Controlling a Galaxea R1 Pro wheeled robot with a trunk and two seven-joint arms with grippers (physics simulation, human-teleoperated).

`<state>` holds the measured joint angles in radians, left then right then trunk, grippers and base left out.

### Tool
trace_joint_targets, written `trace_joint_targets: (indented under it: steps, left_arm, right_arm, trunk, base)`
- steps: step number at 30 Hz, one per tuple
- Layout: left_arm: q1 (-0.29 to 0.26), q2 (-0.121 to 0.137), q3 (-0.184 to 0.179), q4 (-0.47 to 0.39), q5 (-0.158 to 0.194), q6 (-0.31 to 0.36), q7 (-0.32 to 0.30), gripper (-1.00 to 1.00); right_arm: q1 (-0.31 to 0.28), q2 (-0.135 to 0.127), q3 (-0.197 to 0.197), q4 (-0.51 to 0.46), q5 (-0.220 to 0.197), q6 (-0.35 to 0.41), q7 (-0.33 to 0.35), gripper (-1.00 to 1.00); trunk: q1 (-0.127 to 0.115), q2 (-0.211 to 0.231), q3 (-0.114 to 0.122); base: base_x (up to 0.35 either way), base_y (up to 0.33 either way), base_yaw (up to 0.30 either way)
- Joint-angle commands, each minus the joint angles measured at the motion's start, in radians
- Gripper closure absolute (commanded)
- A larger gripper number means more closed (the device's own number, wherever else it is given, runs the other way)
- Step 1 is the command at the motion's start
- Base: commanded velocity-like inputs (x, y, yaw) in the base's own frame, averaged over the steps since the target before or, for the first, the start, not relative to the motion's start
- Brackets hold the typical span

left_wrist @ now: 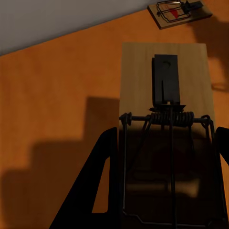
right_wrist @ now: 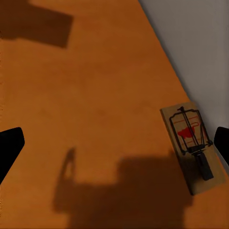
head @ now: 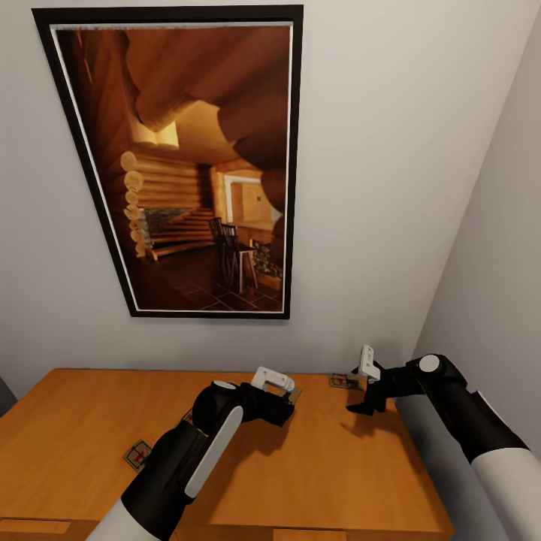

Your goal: Take the four mousetraps from the cabinet in the bathroom and place them on the bathroom floor. Make sure all four end up on the same floor surface, and ensure that at least two of them are either under or directly next to the same bathroom sink.

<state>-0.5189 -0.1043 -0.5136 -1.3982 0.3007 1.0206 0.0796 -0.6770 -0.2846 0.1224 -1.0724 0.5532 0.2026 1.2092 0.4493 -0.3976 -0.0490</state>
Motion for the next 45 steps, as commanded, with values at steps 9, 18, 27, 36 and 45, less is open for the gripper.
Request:
trace_joint_targets:
  steps: [9,18,27,36,45]
  left_arm:
    - [-0.001,0.000,-0.002,-0.001,0.008,0.004,0.008,1.00]
    - [-0.001,0.000,-0.002,-0.001,0.008,0.004,0.008,1.00]
    - [-0.001,0.000,-0.002,-0.001,0.008,0.004,0.008,1.00]
    - [-0.001,0.000,-0.002,-0.001,0.008,0.004,0.007,1.00]
    - [0.000,0.000,-0.002,-0.001,0.008,0.004,0.008,1.00]
  right_arm:
    - [-0.001,0.000,0.002,-0.003,0.001,0.011,0.004,-1.00]
    - [-0.001,0.000,0.001,-0.004,-0.001,0.015,0.002,-1.00]
    - [-0.001,0.000,-0.051,-0.004,0.000,0.017,0.001,-1.00]
    - [-0.001,0.001,-0.065,-0.004,0.001,0.017,0.001,-1.00]
    - [-0.001,0.001,-0.066,-0.004,0.001,0.017,0.001,-1.00]
  trunk:
    - [0.001,-0.002,-0.002]
    - [0.001,-0.002,-0.002]
    - [0.001,-0.002,-0.002]
    - [0.001,-0.002,-0.002]
    - [0.001,-0.002,-0.002]
  base:
    - [0.000,0.000,0.000]
    - [0.000,0.000,0.050]
    - [0.000,0.000,0.236]
    - [0.000,0.000,0.178]
    - [0.000,0.000,0.036]
